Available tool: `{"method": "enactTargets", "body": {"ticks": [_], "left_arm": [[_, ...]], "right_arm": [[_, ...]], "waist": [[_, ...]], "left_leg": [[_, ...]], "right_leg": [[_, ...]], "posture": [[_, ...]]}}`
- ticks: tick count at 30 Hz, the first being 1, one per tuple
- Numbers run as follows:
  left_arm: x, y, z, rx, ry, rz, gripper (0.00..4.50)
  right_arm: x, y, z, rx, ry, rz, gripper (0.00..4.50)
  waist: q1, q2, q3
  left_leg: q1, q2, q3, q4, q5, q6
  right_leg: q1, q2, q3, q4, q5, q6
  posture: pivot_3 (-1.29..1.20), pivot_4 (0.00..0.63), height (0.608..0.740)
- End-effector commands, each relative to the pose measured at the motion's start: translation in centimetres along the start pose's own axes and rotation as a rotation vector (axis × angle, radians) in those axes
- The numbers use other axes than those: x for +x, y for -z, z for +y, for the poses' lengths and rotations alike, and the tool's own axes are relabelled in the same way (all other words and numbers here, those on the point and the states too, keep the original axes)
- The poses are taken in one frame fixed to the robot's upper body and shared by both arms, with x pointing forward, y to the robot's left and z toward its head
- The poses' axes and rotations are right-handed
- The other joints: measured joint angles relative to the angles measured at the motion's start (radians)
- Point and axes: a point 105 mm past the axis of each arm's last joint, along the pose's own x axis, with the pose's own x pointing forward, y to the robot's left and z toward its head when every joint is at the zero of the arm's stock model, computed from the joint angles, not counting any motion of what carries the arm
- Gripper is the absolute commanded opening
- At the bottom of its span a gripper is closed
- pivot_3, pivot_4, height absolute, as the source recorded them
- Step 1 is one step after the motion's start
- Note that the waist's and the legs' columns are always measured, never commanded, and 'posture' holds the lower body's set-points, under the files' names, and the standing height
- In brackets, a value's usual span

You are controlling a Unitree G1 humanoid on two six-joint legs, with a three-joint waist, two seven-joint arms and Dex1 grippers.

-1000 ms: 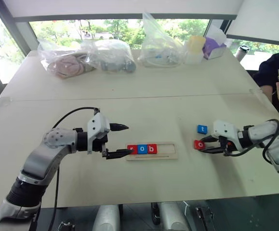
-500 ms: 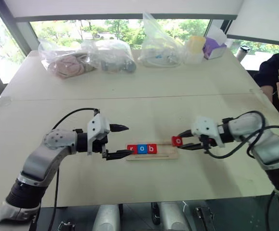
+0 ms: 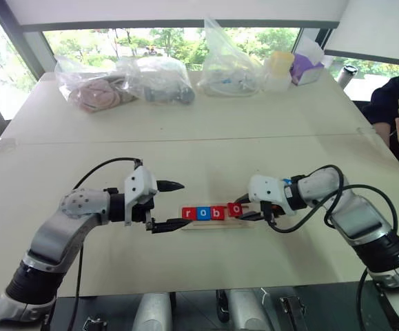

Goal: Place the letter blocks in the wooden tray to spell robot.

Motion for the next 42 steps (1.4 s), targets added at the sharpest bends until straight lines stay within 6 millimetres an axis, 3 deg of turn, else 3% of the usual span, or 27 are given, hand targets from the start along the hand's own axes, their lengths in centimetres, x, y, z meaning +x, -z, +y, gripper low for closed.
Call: {"method": "enactTargets", "body": {"ticks": [1,29,35,36,42], "left_arm": [[-0.34,-1.16,-0.24,0.040,0.009,-0.025,4.50],[-0.11,-1.12,-0.19,0.035,-0.004,-0.030,4.50],[-0.09,-1.10,-0.14,0.033,-0.005,-0.029,4.50],[-0.08,-1.11,-0.13,0.033,-0.005,-0.030,4.50],[-0.08,-1.08,-0.12,0.033,-0.007,-0.030,4.50]], "right_arm": [[-0.10,-0.80,-0.33,-0.035,0.012,-0.019,1.11],[0.61,-0.83,-0.34,-0.032,0.008,-0.023,1.11],[0.70,-0.92,-0.40,-0.034,0.010,-0.025,4.22],[0.70,-0.89,-0.43,-0.034,0.011,-0.024,4.45],[0.08,-1.48,-0.98,-0.042,0.042,-0.040,4.45]], "waist": [[0.000,0.000,0.000],[0.000,0.000,0.000],[0.000,0.000,0.000],[0.000,0.000,0.000],[0.000,0.000,0.000]], "left_leg": [[0.000,0.000,0.000,0.000,0.000,0.000],[0.000,0.000,0.000,0.001,0.000,0.000],[0.000,0.000,0.000,0.001,0.000,0.000],[0.000,0.000,0.000,0.001,0.000,0.000],[0.000,0.000,0.000,0.001,0.000,0.000]], "right_leg": [[0.000,0.000,0.000,0.000,0.000,0.000],[0.000,0.000,0.000,0.002,0.000,0.000],[0.000,0.000,0.000,0.002,0.000,0.000],[0.000,0.000,0.000,0.002,0.000,0.000],[0.000,0.000,0.000,0.002,0.000,0.000]], "posture": [[0.00,0.150,0.740],[0.00,0.150,0.740],[0.00,0.150,0.740],[0.00,0.150,0.740],[0.00,0.150,0.740]]}}
